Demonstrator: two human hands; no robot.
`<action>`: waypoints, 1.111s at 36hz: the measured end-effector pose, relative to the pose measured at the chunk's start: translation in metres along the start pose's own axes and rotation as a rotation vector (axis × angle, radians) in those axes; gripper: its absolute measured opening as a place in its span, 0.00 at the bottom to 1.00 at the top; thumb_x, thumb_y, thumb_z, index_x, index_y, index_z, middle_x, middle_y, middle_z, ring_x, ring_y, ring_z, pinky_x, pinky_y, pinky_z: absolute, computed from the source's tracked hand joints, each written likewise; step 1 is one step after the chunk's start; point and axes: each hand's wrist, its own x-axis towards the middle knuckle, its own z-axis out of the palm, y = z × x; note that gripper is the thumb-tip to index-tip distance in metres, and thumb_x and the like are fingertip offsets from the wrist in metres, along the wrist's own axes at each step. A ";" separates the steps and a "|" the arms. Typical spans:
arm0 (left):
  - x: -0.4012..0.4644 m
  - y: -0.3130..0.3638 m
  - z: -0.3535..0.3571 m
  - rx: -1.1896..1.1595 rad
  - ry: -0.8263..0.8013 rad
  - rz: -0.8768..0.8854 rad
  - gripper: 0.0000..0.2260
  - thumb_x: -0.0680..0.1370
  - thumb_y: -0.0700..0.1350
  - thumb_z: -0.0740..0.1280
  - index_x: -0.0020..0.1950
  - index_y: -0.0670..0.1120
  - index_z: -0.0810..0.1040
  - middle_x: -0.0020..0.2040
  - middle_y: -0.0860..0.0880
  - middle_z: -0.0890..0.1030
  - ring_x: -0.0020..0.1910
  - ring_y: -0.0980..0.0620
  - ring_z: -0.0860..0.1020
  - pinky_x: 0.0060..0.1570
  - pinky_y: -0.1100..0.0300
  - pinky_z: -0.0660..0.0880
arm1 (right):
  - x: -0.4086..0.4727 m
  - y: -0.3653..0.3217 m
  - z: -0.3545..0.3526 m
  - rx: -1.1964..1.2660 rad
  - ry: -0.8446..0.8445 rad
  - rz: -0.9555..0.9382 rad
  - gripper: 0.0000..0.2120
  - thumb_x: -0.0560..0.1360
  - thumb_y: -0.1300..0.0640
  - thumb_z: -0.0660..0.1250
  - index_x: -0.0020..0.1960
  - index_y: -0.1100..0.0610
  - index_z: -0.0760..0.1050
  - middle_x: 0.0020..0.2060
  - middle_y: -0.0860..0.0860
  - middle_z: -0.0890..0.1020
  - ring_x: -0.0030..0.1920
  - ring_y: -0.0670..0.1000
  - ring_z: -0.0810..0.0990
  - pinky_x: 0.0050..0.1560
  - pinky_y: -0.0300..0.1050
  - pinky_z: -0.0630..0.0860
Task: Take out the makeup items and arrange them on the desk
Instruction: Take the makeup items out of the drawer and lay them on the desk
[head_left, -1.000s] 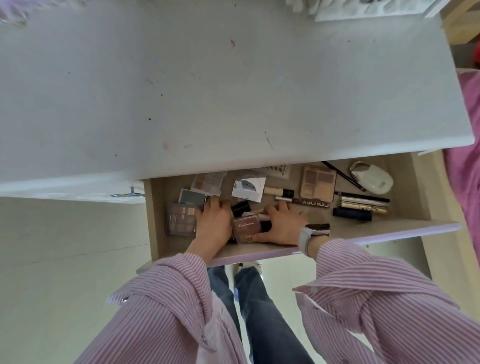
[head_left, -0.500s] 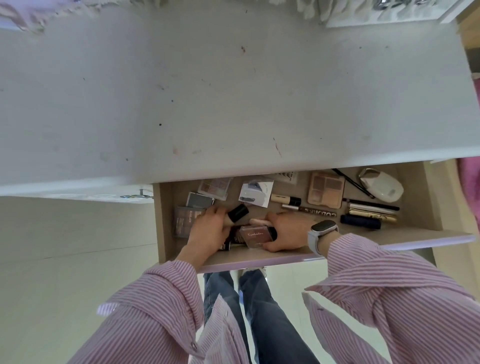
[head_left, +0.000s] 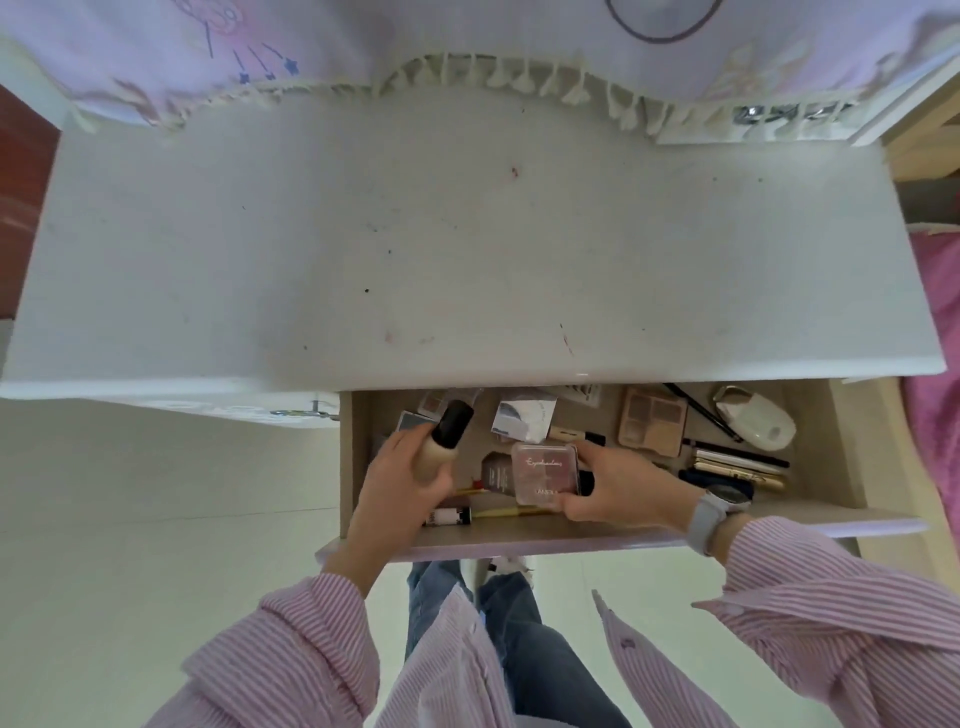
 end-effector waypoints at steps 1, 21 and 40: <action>-0.001 0.004 -0.006 -0.040 0.025 -0.009 0.20 0.73 0.40 0.70 0.64 0.45 0.71 0.53 0.51 0.73 0.45 0.58 0.73 0.43 0.69 0.68 | -0.002 -0.006 -0.004 0.055 -0.007 -0.021 0.22 0.72 0.44 0.66 0.62 0.49 0.66 0.43 0.42 0.78 0.39 0.43 0.76 0.37 0.34 0.72; 0.145 -0.008 -0.203 -0.307 0.376 -0.100 0.21 0.75 0.44 0.67 0.68 0.46 0.70 0.58 0.46 0.78 0.54 0.49 0.75 0.52 0.57 0.73 | 0.149 -0.216 -0.086 0.482 0.422 0.080 0.20 0.71 0.43 0.65 0.54 0.56 0.69 0.40 0.50 0.80 0.38 0.50 0.78 0.39 0.47 0.74; 0.264 -0.059 -0.255 -0.096 0.339 0.013 0.20 0.77 0.46 0.65 0.68 0.42 0.70 0.62 0.43 0.70 0.58 0.47 0.72 0.55 0.65 0.65 | 0.271 -0.307 -0.100 0.328 0.732 0.055 0.20 0.72 0.41 0.58 0.60 0.50 0.67 0.55 0.50 0.72 0.53 0.49 0.66 0.46 0.40 0.67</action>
